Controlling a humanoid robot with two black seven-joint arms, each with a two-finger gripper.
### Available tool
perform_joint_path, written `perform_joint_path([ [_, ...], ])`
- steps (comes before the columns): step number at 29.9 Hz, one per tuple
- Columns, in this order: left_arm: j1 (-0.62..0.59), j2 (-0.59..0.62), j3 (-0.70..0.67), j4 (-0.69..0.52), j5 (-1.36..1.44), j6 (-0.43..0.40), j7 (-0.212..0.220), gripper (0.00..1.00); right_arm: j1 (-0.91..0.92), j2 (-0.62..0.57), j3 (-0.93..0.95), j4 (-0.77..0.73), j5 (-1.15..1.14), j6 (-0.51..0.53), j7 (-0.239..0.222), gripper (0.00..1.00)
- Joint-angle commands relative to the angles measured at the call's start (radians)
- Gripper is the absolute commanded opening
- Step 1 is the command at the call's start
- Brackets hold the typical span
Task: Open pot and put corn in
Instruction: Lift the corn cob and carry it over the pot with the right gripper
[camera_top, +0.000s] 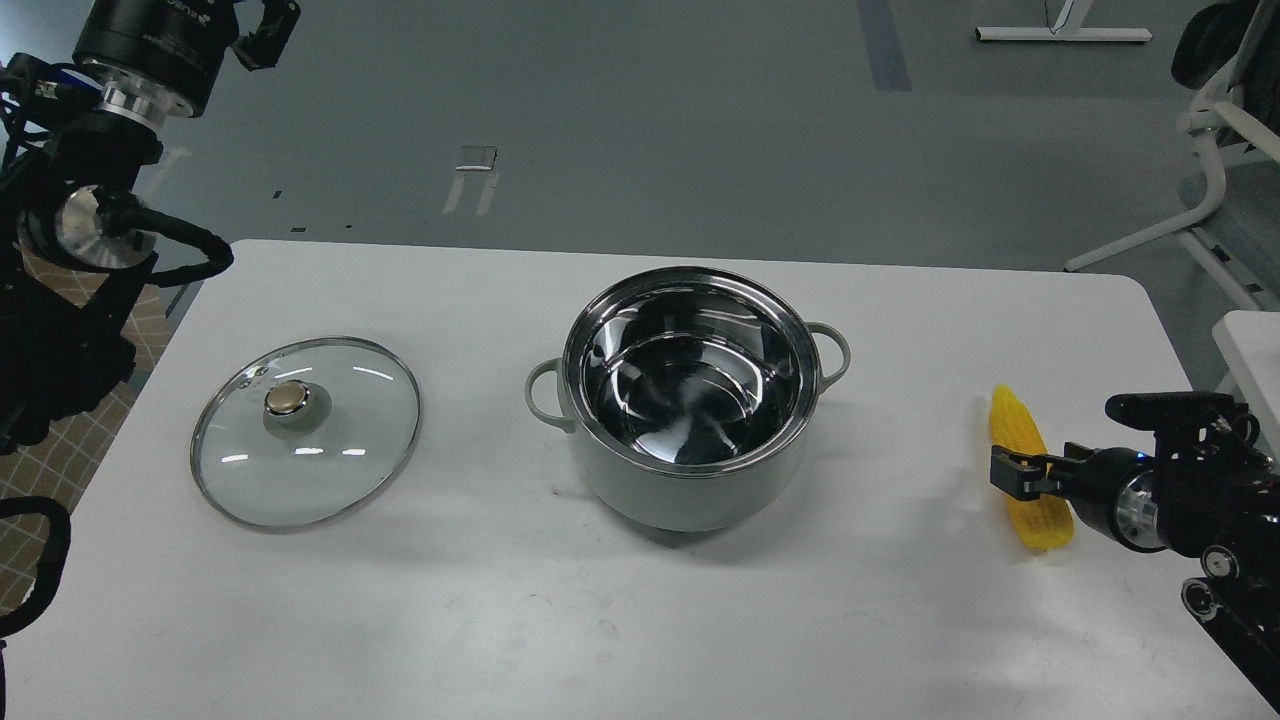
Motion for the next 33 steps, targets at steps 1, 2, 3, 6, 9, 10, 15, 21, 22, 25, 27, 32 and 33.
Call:
perform_joint_path([
  [1,0.0,-0.001,0.001,0.001,0.0,0.005,0.0,0.97,-0.003,0.023,0.0,-0.006,0.001,0.0,0.0,0.61],
  [2,-0.002,-0.001,0.001,0.0,0.0,0.005,0.0,0.97,-0.003,0.023,0.0,-0.006,0.001,0.0,0.0,0.6],
  [3,-0.003,-0.001,0.001,0.0,0.0,0.005,0.0,0.97,-0.003,0.023,0.0,-0.005,0.001,0.0,0.0,0.58],
  [6,-0.005,-0.001,0.001,0.0,0.0,0.006,0.002,0.97,0.0,0.02,0.002,-0.001,0.001,0.0,0.0,0.4],
  [9,-0.003,0.001,0.001,0.0,0.0,0.006,0.0,0.97,0.008,0.012,0.005,0.002,0.001,0.0,0.0,0.17],
  [10,-0.003,0.001,0.001,0.0,0.0,0.006,0.002,0.97,0.008,0.004,0.008,0.005,0.003,0.0,0.0,0.12],
  [15,-0.003,0.001,0.001,0.0,0.0,0.006,0.002,0.97,0.017,-0.05,0.031,0.04,0.009,-0.037,0.006,0.0],
  [21,-0.005,0.001,0.001,-0.011,0.002,0.005,0.002,0.97,0.11,-0.043,0.149,0.081,0.029,-0.074,0.018,0.0],
  [22,-0.006,0.001,0.001,-0.011,0.002,0.005,0.002,0.97,0.147,-0.037,0.16,0.095,0.059,-0.073,0.018,0.0],
  [25,-0.011,0.001,0.001,-0.011,0.002,0.006,0.003,0.97,0.231,-0.022,0.152,0.121,0.158,-0.07,0.018,0.0],
  [27,-0.014,0.001,0.002,-0.011,0.002,0.006,0.003,0.97,0.288,0.002,0.128,0.156,0.207,-0.058,0.017,0.0],
  [32,-0.016,0.002,0.002,-0.011,0.002,0.013,0.003,0.97,0.368,0.112,0.003,0.233,0.213,-0.011,0.017,0.0],
  [33,-0.016,0.006,0.002,-0.011,0.002,0.013,0.003,0.97,0.377,0.136,-0.036,0.244,0.213,-0.005,0.017,0.0],
])
